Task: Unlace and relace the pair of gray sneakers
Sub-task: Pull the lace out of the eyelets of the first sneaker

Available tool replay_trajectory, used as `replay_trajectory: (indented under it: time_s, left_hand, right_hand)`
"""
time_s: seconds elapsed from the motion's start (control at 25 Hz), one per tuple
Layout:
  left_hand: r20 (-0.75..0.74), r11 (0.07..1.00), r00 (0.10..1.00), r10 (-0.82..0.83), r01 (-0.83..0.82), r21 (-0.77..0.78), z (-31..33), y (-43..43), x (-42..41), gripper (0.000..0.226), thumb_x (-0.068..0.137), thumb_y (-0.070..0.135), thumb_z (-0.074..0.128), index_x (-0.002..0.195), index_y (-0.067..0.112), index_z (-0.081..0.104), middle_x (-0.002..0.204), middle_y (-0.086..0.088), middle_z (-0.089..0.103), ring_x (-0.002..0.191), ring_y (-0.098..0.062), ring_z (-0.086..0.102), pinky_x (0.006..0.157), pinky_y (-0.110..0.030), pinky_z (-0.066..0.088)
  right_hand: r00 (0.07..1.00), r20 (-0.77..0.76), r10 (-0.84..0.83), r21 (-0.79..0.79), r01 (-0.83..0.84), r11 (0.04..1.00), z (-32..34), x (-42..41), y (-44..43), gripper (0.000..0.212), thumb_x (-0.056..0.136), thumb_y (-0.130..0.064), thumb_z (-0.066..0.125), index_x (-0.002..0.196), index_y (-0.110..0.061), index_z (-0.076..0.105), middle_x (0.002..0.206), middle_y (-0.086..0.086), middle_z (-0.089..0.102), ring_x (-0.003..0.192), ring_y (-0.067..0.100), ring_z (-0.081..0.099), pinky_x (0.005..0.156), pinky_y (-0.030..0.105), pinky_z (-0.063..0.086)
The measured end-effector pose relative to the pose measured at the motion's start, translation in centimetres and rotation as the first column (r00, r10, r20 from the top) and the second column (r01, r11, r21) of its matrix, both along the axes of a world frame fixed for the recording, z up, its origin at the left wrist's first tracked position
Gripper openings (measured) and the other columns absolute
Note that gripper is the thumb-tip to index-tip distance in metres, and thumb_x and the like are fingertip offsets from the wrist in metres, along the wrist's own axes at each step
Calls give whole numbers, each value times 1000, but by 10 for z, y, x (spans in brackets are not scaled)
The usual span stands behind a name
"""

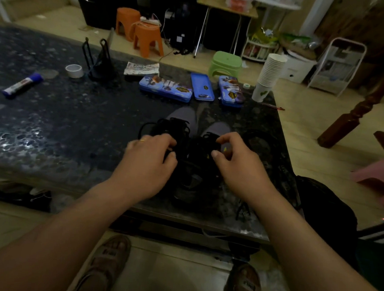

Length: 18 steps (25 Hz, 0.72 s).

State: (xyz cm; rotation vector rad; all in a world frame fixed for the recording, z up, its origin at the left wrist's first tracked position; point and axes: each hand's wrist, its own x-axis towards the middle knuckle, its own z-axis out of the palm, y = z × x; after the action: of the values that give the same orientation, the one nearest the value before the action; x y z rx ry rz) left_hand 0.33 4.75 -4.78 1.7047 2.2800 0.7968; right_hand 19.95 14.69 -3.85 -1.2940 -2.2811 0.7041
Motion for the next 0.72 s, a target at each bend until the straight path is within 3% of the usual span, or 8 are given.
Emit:
replay_trajectory:
  time_s: [0.12,0.24,0.32,0.36,0.44,0.56,0.64,0.72]
  left_hand:
    - [225,994,974,11,-35,104,6,-4,-17,33,99,18,52,131,19,58,125,0,61,116,-20,57,99,-42,48]
    - [297,975,953,64,-123,186,13,-10,-34,29,96,15,53,124,20,58,118,4,54,105,-14,56,89,-37,49]
    - [336,965,939,73,-151,215,17,-15,-44,30,96,15,53,125,19,57,118,4,54,103,-14,56,87,-36,49]
    - [366,957,927,83,-176,229,19,-19,-50,30,96,15,53,126,19,56,120,4,54,105,-14,56,89,-36,49]
    - [414,936,902,124,-245,253,21,-21,-61,33,98,19,54,131,18,54,125,0,52,114,-18,55,97,-40,48]
    - [477,945,865,153,-269,185,21,-20,-68,44,103,38,51,144,24,45,136,-1,46,127,-22,50,106,-42,44]
    - [541,979,836,95,-178,103,14,-15,-64,52,104,47,49,151,27,40,139,1,45,131,-21,49,105,-36,41]
    - [534,997,845,35,-64,36,3,-10,-57,63,102,53,51,158,28,33,148,0,43,139,-21,44,110,-36,38]
  right_hand:
    - [860,441,256,251,-393,885,31,-28,14,52,93,-28,67,139,-40,47,114,1,47,108,25,51,85,42,48]
    - [424,848,319,108,-726,679,54,-87,24,49,99,-30,58,145,-39,48,123,8,45,112,30,48,81,39,36]
    - [280,931,233,101,-812,575,55,-112,28,39,102,-32,54,141,-35,55,126,8,48,116,31,48,80,38,30]
    - [273,935,225,108,-826,552,57,-119,29,34,102,-32,54,136,-32,60,123,7,50,115,30,50,80,38,29]
    - [391,885,252,170,-776,607,66,-128,35,21,99,-33,56,115,-24,65,107,4,51,105,30,55,76,37,33]
    - [601,784,157,197,-479,855,88,-148,50,26,98,-39,57,84,-18,54,85,2,51,83,29,59,63,35,39]
    - [673,737,63,192,-298,935,96,-156,61,35,97,-48,57,79,-18,54,82,5,57,73,25,56,60,34,42]
    - [745,667,-13,170,-135,976,90,-155,71,44,95,-57,57,94,-13,62,96,8,63,81,26,60,70,37,48]
